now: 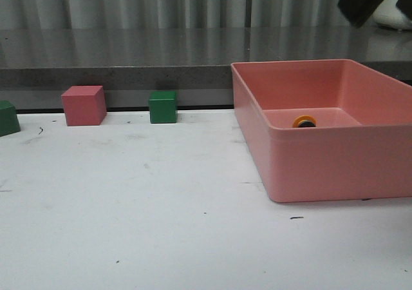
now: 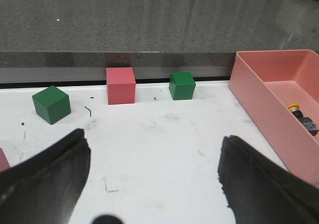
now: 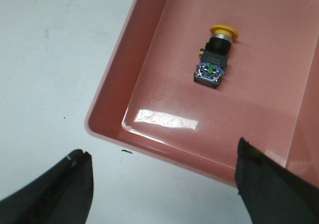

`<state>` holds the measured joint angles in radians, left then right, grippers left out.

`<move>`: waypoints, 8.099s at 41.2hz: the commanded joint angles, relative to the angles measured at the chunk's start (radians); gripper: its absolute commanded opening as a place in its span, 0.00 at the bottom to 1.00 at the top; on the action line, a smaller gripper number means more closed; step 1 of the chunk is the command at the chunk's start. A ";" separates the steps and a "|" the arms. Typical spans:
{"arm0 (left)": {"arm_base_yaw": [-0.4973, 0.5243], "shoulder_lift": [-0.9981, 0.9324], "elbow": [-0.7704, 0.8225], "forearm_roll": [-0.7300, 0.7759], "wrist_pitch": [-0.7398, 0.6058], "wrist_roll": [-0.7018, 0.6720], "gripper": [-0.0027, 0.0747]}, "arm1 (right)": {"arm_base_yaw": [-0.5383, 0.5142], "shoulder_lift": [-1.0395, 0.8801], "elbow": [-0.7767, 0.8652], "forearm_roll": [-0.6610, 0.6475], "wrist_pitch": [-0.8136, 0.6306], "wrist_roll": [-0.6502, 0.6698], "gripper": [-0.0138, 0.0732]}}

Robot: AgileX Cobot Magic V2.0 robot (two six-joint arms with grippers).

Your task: Place and stand button with both arms

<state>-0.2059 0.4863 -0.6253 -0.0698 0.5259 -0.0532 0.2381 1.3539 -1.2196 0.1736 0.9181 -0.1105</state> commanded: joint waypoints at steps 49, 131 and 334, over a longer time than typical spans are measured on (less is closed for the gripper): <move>-0.008 0.012 -0.035 -0.003 -0.082 -0.008 0.71 | -0.002 0.671 -0.451 -0.208 -0.079 0.360 0.78; -0.008 0.012 -0.035 -0.005 -0.082 -0.008 0.71 | 0.451 0.521 -0.571 -0.174 0.218 0.513 0.48; -0.117 0.292 -0.250 0.017 0.225 0.142 0.71 | 0.472 -0.678 0.553 -0.251 -0.388 0.134 0.87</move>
<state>-0.2960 0.7005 -0.8007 -0.0693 0.7435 0.0816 0.7146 0.6793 -0.6399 -0.0768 0.5992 0.0231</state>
